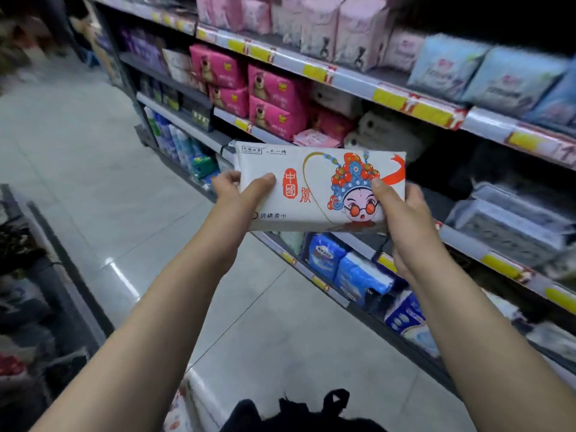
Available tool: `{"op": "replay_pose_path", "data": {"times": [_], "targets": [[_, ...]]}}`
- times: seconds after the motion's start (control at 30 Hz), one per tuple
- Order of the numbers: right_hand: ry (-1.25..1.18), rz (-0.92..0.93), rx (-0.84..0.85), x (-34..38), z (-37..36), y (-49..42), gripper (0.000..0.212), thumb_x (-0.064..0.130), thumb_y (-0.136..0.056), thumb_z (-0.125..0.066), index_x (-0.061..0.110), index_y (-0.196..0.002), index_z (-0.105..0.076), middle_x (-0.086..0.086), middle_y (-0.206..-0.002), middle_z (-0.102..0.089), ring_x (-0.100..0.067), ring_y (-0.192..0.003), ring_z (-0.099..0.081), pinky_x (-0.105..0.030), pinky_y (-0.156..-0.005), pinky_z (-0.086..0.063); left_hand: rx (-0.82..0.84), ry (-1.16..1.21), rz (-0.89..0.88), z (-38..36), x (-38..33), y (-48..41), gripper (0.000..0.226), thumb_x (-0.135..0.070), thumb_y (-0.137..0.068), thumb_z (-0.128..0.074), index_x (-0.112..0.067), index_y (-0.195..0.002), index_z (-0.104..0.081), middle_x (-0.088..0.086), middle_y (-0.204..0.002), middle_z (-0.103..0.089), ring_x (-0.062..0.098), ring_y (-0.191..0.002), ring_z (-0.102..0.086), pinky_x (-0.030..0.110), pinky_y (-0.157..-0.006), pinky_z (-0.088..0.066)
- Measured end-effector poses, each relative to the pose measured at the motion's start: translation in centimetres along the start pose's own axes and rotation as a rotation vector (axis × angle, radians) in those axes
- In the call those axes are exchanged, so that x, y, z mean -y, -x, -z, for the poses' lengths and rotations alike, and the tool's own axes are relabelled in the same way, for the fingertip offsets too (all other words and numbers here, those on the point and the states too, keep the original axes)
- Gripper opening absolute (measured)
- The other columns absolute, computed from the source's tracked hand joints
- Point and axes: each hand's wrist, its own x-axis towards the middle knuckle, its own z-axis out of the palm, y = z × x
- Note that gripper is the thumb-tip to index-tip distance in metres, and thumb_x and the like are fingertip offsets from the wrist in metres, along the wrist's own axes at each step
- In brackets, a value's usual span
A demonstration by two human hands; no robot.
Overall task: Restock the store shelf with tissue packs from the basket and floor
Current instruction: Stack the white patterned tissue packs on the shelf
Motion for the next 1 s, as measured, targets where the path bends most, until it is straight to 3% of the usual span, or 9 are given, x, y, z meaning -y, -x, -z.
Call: {"op": "replay_pose_path", "data": {"times": [0.13, 0.27, 0.37, 0.43, 0.57, 0.7, 0.87, 1.0], "targets": [[-0.009, 0.058, -0.106, 3.2, 7.0, 1.1, 0.041, 0.039, -0.088, -0.067, 0.019, -0.120, -0.050, -0.002, -0.109, -0.070, -0.017, -0.092, -0.071, -0.036, -0.081, -0.058, 0.111, -0.013, -0.063, -6.4, -2.1, 1.8, 0.079, -0.056, -0.059, -0.068, -0.026, -0.123, -0.034, -0.001, -0.119, -0.062, 0.019, -0.106, -0.064, 0.045, -0.098, -0.049], [-0.023, 0.121, -0.226, 6.7, 14.1, 2.9, 0.037, 0.034, -0.089, -0.066, 0.019, -0.119, -0.050, 0.002, -0.106, -0.069, -0.010, -0.086, -0.070, -0.025, -0.069, -0.056, 0.220, -0.012, -0.092, -13.1, -4.2, 4.4, 0.064, -0.048, -0.075, -0.067, -0.025, -0.123, -0.032, 0.001, -0.117, -0.061, 0.022, -0.107, -0.062, 0.044, -0.097, -0.049], [-0.023, 0.183, -0.289, 9.0, 18.7, 4.0, 0.045, 0.037, -0.086, -0.069, 0.019, -0.124, -0.051, 0.002, -0.111, -0.069, -0.013, -0.093, -0.070, -0.034, -0.082, -0.057, 0.296, -0.007, -0.145, -17.6, -6.2, 6.1, 0.055, -0.043, -0.084, -0.066, -0.026, -0.121, -0.029, 0.000, -0.119, -0.058, 0.022, -0.112, -0.058, 0.044, -0.101, -0.045], [-0.032, 0.222, -0.322, 10.4, 21.4, 4.5, 0.040, 0.038, -0.086, -0.070, 0.022, -0.118, -0.052, 0.002, -0.111, -0.070, -0.015, -0.095, -0.070, -0.038, -0.086, -0.056, 0.344, 0.003, -0.192, -20.2, -7.6, 7.1, 0.061, -0.046, -0.078, -0.066, -0.026, -0.121, -0.028, 0.000, -0.120, -0.057, 0.020, -0.111, -0.058, 0.044, -0.102, -0.045], [-0.025, 0.322, -0.363, 12.8, 26.1, 5.6, 0.044, 0.039, -0.086, -0.068, 0.023, -0.121, -0.048, 0.005, -0.114, -0.068, -0.012, -0.099, -0.068, -0.032, -0.085, -0.055, 0.449, 0.008, -0.272, -24.8, -10.2, 8.3, 0.072, -0.050, -0.074, -0.066, -0.024, -0.130, -0.029, 0.000, -0.124, -0.058, 0.018, -0.111, -0.059, 0.044, -0.102, -0.045], [-0.025, 0.404, -0.420, 14.8, 30.0, 5.7, 0.043, 0.040, -0.085, -0.070, 0.024, -0.120, -0.050, 0.006, -0.113, -0.069, -0.011, -0.100, -0.068, -0.032, -0.086, -0.054, 0.492, 0.035, -0.375, -29.1, -12.3, 9.3, 0.073, -0.050, -0.073, -0.065, -0.023, -0.132, -0.033, 0.000, -0.121, -0.061, 0.017, -0.105, -0.064, 0.043, -0.095, -0.050], [-0.033, 0.485, -0.487, 17.6, 32.8, 5.1, 0.038, 0.036, -0.087, -0.068, 0.025, -0.116, -0.046, 0.009, -0.110, -0.066, -0.008, -0.100, -0.065, -0.025, -0.080, -0.051, 0.535, 0.062, -0.455, -33.4, -14.5, 9.0, 0.058, -0.042, -0.087, -0.066, -0.025, -0.130, -0.031, 0.000, -0.127, -0.057, 0.013, -0.107, -0.059, 0.028, -0.082, -0.046], [-0.006, 0.538, -0.534, 20.0, 34.2, 3.8, 0.046, 0.038, -0.085, -0.070, 0.022, -0.121, -0.046, 0.005, -0.112, -0.065, -0.009, -0.100, -0.065, -0.028, -0.082, -0.052, 0.555, 0.108, -0.517, -35.9, -16.9, 7.9, 0.049, -0.039, -0.091, -0.060, -0.025, -0.129, -0.032, -0.001, -0.125, -0.058, 0.015, -0.109, -0.060, 0.034, -0.090, -0.049]]}}
